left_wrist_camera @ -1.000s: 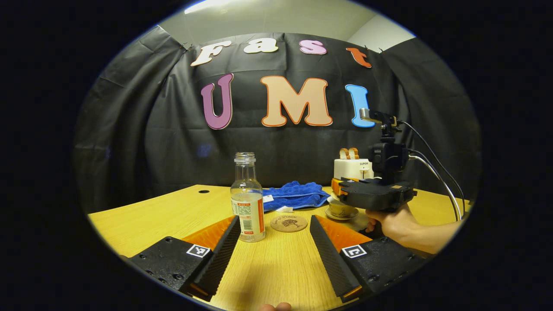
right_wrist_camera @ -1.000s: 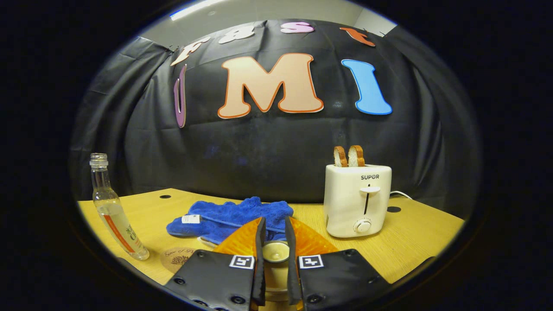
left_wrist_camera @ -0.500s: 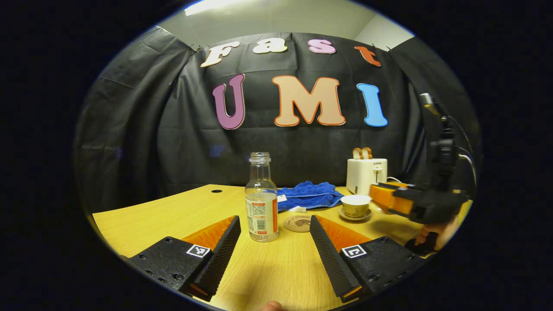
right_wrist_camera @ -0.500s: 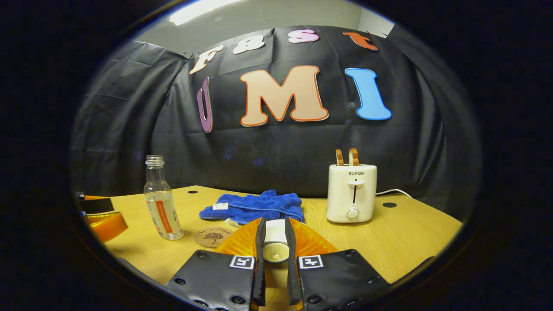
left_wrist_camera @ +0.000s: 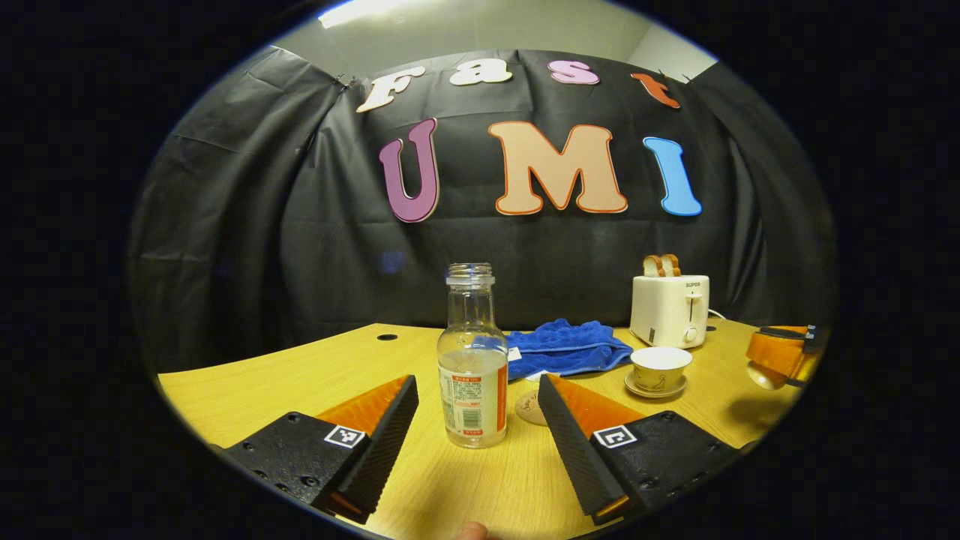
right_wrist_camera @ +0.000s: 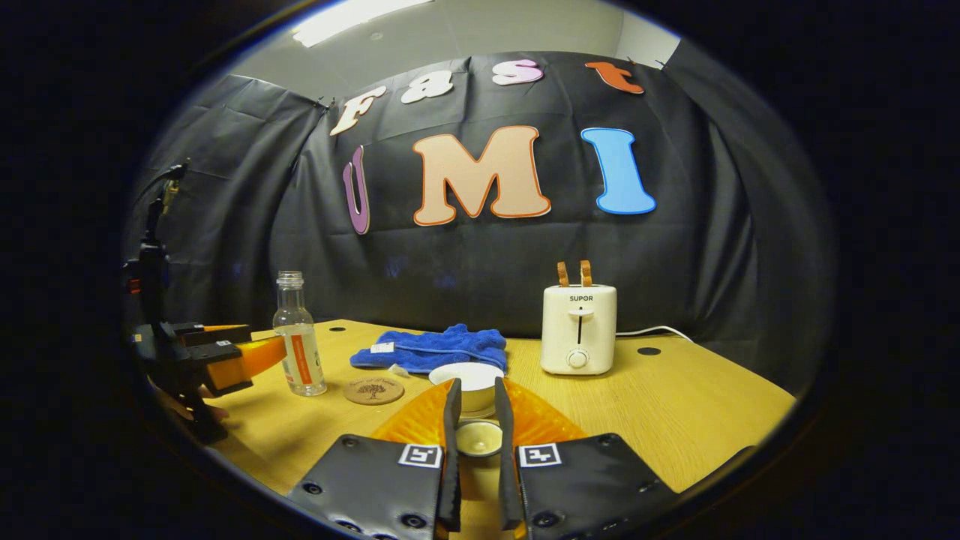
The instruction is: Open the teacup lid with one hand, grasp the water bottle and pour water into the teacup with the other hand; after pouring, place the water bottle on the coaster and then close the teacup lid.
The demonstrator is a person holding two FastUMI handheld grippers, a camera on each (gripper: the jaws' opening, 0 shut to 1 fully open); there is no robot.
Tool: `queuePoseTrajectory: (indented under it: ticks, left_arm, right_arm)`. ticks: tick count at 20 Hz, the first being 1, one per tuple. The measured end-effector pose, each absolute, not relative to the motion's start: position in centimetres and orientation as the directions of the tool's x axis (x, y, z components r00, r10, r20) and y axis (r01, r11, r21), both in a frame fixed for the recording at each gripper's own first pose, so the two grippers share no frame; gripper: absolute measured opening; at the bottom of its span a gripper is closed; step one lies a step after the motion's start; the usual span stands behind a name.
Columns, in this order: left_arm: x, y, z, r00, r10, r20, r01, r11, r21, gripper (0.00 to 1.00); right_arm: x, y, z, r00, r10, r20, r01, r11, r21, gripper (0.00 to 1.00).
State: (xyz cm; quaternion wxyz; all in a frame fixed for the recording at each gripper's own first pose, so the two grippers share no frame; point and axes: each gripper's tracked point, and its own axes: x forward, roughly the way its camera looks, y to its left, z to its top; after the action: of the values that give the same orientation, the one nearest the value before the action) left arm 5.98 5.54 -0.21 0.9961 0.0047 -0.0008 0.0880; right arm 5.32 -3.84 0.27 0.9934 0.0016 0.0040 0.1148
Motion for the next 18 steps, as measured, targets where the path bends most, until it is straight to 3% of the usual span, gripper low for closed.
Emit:
queuePoseTrajectory:
  ticks: [16, 17, 18]
  left_arm:
    - [14.7, 7.7, -0.4, 0.991, 0.133, 0.006, -0.133, 0.991, 0.010, 0.94]
    - [14.7, 8.1, -0.4, 0.989, 0.147, -0.001, -0.147, 0.989, 0.007, 0.93]
    - [15.0, 8.5, -0.4, 0.987, 0.162, 0.003, -0.162, 0.987, 0.008, 0.84]
  right_arm:
    - [4.7, -4.0, 0.3, 0.974, 0.226, -0.010, -0.226, 0.974, 0.004, 0.23]
    - [4.6, -4.0, 0.3, 0.974, 0.225, -0.009, -0.225, 0.974, 0.004, 0.23]
    - [4.4, -4.0, 0.3, 0.974, 0.224, -0.009, -0.224, 0.974, 0.004, 0.23]
